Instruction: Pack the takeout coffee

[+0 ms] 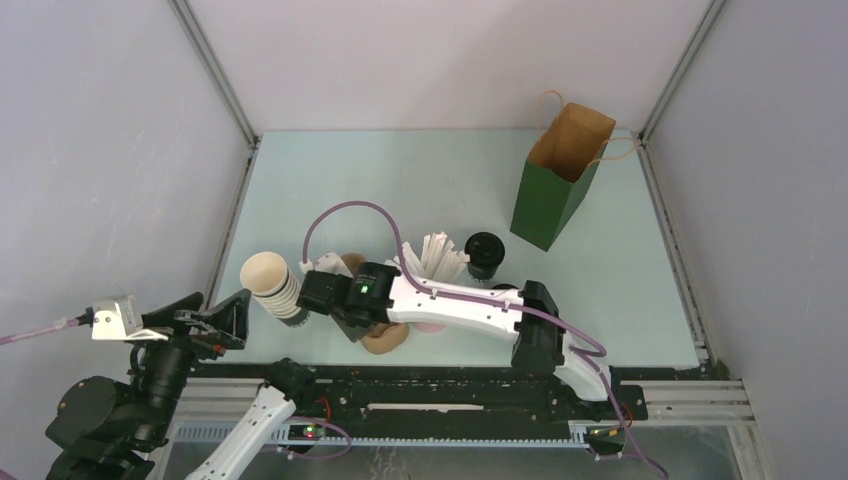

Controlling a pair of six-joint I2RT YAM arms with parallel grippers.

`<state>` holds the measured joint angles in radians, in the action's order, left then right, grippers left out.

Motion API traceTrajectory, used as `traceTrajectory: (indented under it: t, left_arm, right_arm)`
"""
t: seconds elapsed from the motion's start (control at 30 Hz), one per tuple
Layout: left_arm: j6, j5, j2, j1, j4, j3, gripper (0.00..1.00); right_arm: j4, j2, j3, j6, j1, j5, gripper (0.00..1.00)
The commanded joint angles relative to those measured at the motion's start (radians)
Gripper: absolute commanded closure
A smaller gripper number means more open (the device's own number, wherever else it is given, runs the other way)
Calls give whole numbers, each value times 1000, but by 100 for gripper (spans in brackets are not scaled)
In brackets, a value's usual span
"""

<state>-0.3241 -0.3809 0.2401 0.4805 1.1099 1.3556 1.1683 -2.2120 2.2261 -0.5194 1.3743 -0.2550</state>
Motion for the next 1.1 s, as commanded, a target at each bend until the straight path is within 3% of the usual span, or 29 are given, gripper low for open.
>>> traceTrajectory:
  t: [0.0,0.67,1.07]
  left_arm:
    - [-4,11,1,3,-11,3,0]
    - [-3,9,-2,3,-6,4,0]
    - [-2,17,5,3,-5,8,0]
  right_arm:
    - [75,-17,67,22,12,-74,71]
    - [55,-49,81,39,23,-33,60]
    - [131,-32,118,18,26,-108,68]
